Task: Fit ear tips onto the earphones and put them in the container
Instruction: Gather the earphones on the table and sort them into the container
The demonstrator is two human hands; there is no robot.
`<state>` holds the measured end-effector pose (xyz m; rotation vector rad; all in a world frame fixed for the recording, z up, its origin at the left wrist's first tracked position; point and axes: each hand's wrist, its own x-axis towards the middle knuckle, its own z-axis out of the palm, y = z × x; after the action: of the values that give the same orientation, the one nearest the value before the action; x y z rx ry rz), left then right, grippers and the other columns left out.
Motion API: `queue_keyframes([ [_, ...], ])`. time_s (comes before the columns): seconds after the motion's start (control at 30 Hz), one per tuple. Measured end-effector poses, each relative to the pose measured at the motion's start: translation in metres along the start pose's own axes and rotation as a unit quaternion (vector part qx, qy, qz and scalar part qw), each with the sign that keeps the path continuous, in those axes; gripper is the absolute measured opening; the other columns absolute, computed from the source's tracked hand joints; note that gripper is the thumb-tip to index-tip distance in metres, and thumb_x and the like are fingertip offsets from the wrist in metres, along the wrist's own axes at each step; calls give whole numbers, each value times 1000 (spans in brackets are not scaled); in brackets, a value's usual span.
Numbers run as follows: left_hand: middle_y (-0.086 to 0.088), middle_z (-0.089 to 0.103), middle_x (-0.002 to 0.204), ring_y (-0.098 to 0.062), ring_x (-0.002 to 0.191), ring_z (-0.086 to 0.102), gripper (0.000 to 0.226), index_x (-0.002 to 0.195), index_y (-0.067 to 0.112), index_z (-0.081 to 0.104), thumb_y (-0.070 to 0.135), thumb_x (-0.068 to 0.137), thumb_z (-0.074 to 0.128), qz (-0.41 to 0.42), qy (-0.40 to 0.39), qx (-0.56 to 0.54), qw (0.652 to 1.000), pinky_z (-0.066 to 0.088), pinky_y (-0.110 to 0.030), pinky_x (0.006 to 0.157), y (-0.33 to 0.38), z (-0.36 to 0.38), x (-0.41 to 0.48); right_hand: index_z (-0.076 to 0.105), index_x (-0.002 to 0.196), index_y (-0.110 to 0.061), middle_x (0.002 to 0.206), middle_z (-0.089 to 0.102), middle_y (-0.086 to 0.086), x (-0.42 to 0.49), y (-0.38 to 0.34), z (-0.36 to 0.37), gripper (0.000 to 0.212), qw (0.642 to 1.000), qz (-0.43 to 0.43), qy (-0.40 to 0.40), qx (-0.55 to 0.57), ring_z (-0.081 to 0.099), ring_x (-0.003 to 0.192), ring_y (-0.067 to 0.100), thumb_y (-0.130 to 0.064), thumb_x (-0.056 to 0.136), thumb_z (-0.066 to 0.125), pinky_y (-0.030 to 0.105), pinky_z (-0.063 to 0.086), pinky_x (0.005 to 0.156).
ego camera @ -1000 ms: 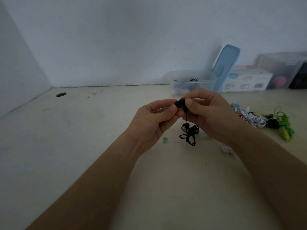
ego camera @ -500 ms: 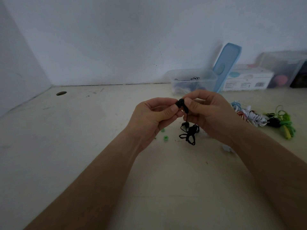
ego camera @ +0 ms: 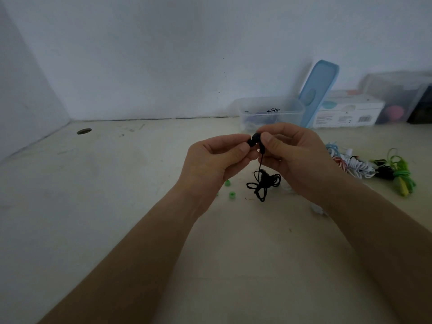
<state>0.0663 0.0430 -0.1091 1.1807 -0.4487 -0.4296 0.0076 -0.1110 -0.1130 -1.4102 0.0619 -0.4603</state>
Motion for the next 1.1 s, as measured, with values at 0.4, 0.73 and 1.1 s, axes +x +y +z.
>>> queue_keyframes([
  [0.4,-12,75,89,-18,80,74,27,94,5,70,-1,68,65,-6,-15,-94,995,59,-20,74,1,1,0,77,78,-21,78,74,2,-4,-7,3,15,996,-11,-49,74,68,71,13,-18,78,63,24,56,66],
  [0.73,-10,76,88,-17,79,74,29,95,6,70,1,67,67,8,-14,-68,998,58,-20,72,1,2,0,78,75,-23,78,74,2,-5,-8,4,15,996,-27,-56,57,69,71,13,-16,76,64,24,56,68],
  [1.1,-11,77,94,-20,91,74,25,97,12,73,-7,83,66,46,-3,45,998,57,-24,78,5,1,-3,78,75,-26,77,74,2,-4,-7,2,11,998,-48,-36,2,66,73,15,-21,73,69,26,56,70],
])
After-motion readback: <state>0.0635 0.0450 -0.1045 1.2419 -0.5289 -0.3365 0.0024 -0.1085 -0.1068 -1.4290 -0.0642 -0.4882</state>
